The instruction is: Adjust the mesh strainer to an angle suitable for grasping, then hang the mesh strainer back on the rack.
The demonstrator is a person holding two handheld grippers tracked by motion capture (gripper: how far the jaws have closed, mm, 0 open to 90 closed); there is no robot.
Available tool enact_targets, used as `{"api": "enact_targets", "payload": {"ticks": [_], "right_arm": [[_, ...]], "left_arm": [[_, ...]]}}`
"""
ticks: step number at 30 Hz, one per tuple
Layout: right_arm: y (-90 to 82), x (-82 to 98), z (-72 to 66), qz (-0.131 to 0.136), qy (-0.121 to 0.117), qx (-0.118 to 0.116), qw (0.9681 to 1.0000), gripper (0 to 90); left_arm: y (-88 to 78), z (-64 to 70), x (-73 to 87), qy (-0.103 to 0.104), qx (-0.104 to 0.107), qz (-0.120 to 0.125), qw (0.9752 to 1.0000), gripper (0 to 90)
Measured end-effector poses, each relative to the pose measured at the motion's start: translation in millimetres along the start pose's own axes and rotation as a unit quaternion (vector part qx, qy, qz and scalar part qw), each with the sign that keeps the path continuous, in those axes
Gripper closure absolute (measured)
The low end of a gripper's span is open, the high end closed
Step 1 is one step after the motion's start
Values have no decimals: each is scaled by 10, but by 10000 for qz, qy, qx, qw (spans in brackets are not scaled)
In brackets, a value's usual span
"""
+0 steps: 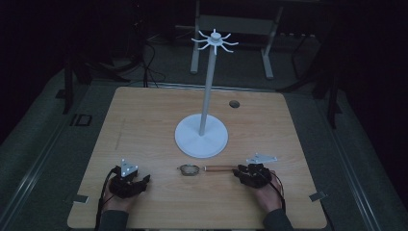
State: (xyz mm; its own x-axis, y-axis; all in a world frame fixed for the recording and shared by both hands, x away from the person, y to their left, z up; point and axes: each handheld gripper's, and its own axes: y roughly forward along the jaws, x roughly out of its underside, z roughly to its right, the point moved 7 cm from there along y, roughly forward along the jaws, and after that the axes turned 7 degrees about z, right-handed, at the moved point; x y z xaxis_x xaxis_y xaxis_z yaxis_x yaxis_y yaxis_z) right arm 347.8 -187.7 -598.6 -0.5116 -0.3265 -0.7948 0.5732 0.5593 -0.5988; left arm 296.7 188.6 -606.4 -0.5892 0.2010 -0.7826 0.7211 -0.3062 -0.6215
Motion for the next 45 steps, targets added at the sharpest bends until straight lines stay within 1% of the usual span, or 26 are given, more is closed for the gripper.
{"api": "enact_targets", "payload": {"ticks": [2,6,8,10,14,17,21,24,29,31,32,33,34,35,36,37,40,43,45], "right_arm": [[-30,-21,2,78,28,11,10000,635],[-148,-61,33,272,117,87,9995,620],[-219,-78,46,390,177,101,9990,620],[-290,-95,58,514,187,141,9984,618],[-439,-109,100,768,151,275,9965,620],[-521,-82,173,905,285,410,9946,635],[-541,-35,279,997,550,601,9917,675],[-526,-26,302,1058,733,732,9890,723],[-495,-25,286,1027,789,839,9880,765],[-488,-27,286,1019,823,842,9878,765],[-475,-30,284,1019,861,852,9874,773],[-472,-31,282,1015,852,852,9875,775],[-470,-30,277,1005,856,855,9876,777],[-470,-30,277,1005,856,855,9876,777],[-469,-28,276,1000,851,864,9876,780],[-470,-24,278,988,846,865,9877,783],[-474,-18,288,985,857,888,9875,788],[-478,-7,300,975,866,897,9874,788],[-481,-1,301,973,887,889,9873,782]], "left_arm": [[-12,13,-20,-50,54,38,10000,444],[-65,44,-102,-32,134,153,9998,447],[-96,74,-158,14,195,222,9996,448],[-120,106,-217,75,266,273,9992,449],[-137,158,-349,202,381,306,9986,449],[-136,185,-463,252,446,342,9981,449],[-120,249,-612,438,522,373,9970,453],[-91,311,-719,552,616,403,9958,456],[-22,442,-873,723,848,383,9930,463],[-22,442,-873,723,848,383,9930,464],[17,544,-970,871,977,382,9907,468],[30,574,-999,925,1009,381,9899,471],[44,603,-1026,963,1045,373,9891,474],[44,603,-1026,963,1045,373,9891,475],[71,653,-1071,1015,1112,362,9879,475],[86,677,-1096,1072,1139,350,9871,480],[131,742,-1159,1139,1232,335,9852,488],[181,810,-1218,1201,1362,310,9829,501],[218,860,-1249,1273,1477,276,9804,515]]}}
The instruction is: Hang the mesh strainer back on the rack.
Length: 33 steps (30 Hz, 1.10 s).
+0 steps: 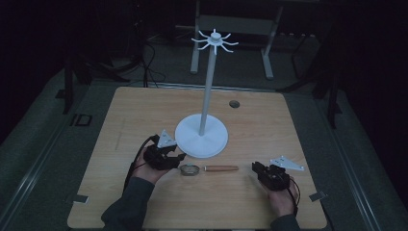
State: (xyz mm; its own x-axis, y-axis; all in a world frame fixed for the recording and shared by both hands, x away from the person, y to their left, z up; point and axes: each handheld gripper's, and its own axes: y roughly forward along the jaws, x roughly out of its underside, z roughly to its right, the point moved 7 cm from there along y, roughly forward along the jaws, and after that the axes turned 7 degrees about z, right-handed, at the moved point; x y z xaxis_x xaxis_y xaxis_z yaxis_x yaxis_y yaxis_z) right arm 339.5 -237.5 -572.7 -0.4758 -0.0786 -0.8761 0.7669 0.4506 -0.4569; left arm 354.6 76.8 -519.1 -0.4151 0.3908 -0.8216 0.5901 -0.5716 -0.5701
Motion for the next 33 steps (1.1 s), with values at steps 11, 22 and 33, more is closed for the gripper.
{"api": "enact_targets", "payload": {"ticks": [11,22,33], "right_arm": [[-31,16,33,-1,31,49,10000,756],[-65,23,70,16,77,69,9999,739],[-83,17,84,57,80,101,9999,725]], "left_arm": [[320,193,-123,311,422,-372,9979,581],[593,321,-122,508,638,-766,9937,637],[688,373,6,694,697,-1056,9895,756]]}}
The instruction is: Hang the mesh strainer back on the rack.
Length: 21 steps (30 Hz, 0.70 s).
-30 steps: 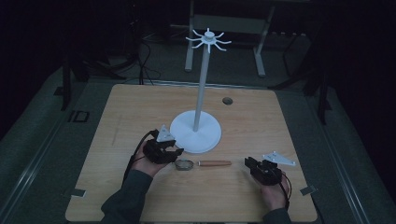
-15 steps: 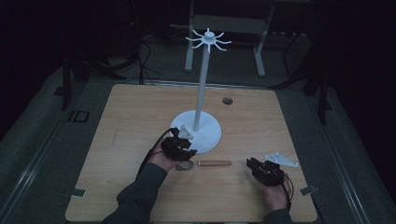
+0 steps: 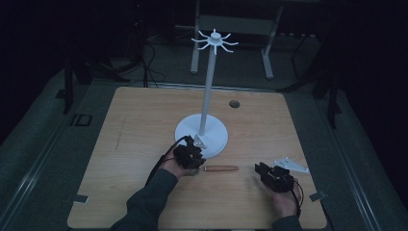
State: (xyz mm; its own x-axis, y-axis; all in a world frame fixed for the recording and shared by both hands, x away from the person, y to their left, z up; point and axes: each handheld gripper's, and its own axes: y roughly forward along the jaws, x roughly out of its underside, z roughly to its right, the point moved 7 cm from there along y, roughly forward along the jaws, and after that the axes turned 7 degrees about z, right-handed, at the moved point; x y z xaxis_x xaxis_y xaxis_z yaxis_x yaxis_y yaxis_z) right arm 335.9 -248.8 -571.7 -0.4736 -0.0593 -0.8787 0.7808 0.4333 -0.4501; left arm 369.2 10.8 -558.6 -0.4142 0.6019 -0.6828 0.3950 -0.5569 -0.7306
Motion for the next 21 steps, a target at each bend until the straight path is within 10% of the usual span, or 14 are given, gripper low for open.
{"api": "enact_targets", "payload": {"ticks": [21], "right_arm": [[-32,-9,33,71,69,65,9999,714]], "left_arm": [[-131,153,281,193,-71,-57,9998,755]]}}
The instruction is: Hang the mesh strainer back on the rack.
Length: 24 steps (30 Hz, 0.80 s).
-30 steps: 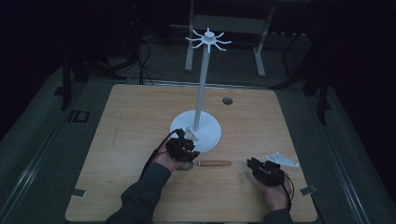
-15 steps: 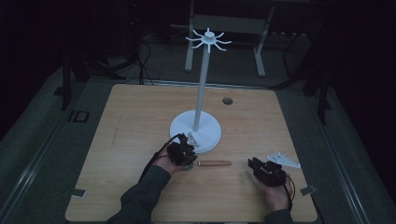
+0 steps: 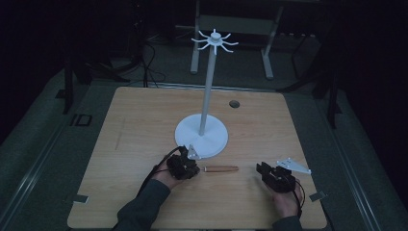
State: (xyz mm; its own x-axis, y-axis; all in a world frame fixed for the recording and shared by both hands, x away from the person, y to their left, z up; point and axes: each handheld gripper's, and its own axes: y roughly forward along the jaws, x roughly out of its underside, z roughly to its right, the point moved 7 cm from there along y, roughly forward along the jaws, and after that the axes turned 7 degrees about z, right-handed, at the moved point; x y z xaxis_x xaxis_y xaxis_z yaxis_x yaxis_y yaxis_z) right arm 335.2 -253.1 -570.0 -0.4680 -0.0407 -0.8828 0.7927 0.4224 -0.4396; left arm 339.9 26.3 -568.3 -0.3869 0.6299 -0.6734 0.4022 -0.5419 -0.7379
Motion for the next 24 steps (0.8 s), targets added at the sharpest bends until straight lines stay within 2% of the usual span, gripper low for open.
{"api": "enact_targets", "payload": {"ticks": [9,14,24], "right_arm": [[0,2,0,0,-1,1,10000,711],[0,2,-4,-2,-5,-1,10000,710],[-1,6,-3,-11,-14,-24,10000,706]], "left_arm": [[4,54,-15,57,42,5,10000,742],[13,75,-77,76,58,55,9999,741],[100,114,-180,191,119,-4,9997,721]]}}
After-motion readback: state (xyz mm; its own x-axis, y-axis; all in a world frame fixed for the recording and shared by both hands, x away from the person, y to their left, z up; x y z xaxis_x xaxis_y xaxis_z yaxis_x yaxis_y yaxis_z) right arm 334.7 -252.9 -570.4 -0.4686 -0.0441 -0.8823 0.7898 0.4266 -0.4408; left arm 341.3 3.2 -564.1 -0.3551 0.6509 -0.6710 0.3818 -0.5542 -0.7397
